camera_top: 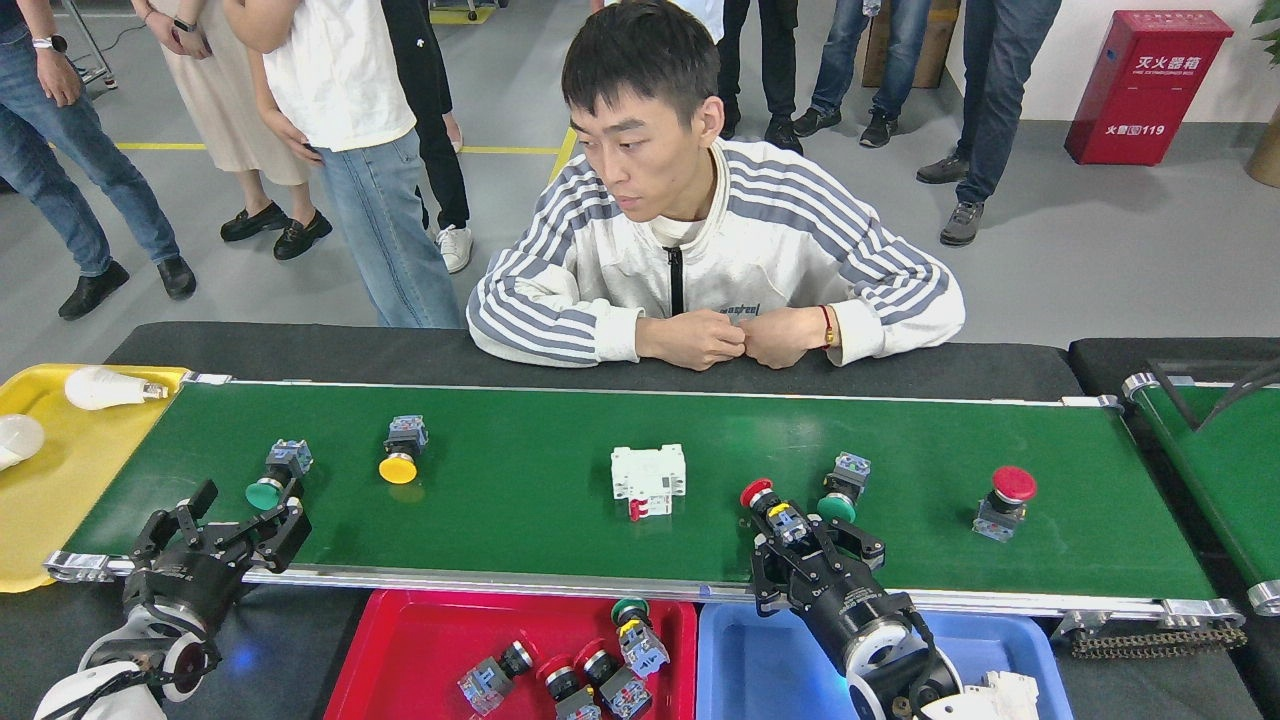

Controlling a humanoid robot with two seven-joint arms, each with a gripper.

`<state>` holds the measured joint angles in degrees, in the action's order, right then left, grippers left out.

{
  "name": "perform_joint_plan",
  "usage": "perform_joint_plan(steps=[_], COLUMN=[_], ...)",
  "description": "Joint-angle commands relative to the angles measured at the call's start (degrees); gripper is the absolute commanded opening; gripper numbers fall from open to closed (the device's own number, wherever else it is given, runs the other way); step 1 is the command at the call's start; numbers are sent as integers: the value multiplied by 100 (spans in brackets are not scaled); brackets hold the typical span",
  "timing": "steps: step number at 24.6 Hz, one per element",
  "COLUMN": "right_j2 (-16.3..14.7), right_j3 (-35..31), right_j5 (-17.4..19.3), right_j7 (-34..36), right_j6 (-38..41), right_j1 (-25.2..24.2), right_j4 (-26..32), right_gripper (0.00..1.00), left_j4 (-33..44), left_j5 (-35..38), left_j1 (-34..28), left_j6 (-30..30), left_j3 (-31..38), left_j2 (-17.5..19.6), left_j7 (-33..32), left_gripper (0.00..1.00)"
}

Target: Pick switch part from conveyor to tray

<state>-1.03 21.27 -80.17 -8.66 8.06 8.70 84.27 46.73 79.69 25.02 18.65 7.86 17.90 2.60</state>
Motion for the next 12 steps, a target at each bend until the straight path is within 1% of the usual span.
perform_joint_plan(steps=[1,2,3,4,5,7,9,10,11,12], right_j2=[41,50,85,147,244,261,296,314,323,323], right_j3=[289,439,703,888,1107,1371,1424,1397,1371,1318], right_j5=[10,19,19,10,1,1,1,19,45,63], right_j7=[58,58,49,49,40,49,49,49,49,58], right_j6=[529,749,1030,1127,1180,1224,1215,1215,1207,1198], right_j1=[-141,-194,-220,-220,-211,-202,-194,-185,-176,-176], right_j4=[380,494,582,591,582,565,565,573,591,626], right_gripper=[10,10,19,48,100,100,100,100,100,100], left_j4=[-392,-595,-823,-920,-1017,-1184,-1333,-1368,-1386,-1403], left_j5=[20,29,29,29,29,29,29,20,20,20], left_j1=[372,469,574,627,662,662,671,671,662,662], left_j6=[-247,-344,-423,-441,-467,-678,-872,-924,-933,-933], left_j3=[5,-4,-92,-171,-259,-356,-505,-575,-593,-593], left_j2=[161,205,249,267,284,275,267,267,275,284], left_j7=[100,127,162,197,232,267,276,294,346,417], left_gripper=[92,89,83,78,72,71,69,65,58,49])
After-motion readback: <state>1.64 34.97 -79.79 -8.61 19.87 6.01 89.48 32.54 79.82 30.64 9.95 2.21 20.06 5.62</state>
